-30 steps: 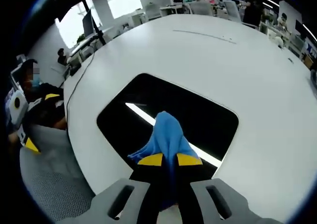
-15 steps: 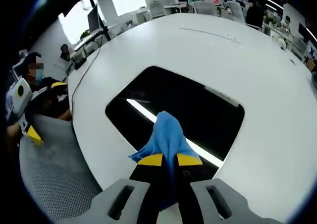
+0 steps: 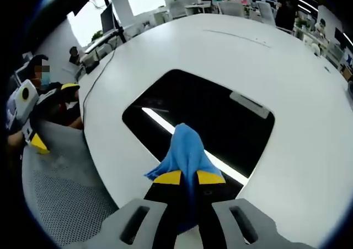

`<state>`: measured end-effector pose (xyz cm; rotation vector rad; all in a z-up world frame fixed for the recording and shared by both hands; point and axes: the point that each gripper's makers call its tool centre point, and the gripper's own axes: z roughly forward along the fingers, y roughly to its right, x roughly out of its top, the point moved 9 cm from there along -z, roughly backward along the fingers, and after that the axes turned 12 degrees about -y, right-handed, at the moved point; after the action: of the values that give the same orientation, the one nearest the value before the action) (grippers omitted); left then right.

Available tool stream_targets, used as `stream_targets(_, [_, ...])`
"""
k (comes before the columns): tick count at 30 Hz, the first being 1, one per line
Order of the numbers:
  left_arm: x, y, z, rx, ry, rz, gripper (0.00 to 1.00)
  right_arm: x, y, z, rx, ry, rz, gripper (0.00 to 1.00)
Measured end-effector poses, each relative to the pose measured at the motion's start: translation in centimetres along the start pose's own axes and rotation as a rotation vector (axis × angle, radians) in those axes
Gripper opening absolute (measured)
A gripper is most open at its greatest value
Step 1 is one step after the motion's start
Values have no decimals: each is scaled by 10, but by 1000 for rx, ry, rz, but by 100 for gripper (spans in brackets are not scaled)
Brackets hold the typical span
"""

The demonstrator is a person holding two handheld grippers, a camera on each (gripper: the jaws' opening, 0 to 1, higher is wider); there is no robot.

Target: Wipe the mirror surface with the cleaning cloth until all visible marks leave the cleaned area.

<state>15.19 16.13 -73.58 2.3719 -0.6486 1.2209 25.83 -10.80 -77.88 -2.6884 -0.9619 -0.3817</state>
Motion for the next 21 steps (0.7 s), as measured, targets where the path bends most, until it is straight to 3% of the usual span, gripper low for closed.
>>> stream_targets(21, [0, 0, -2, 16, 15, -12, 88, -13, 18, -8, 9, 0, 38, 3])
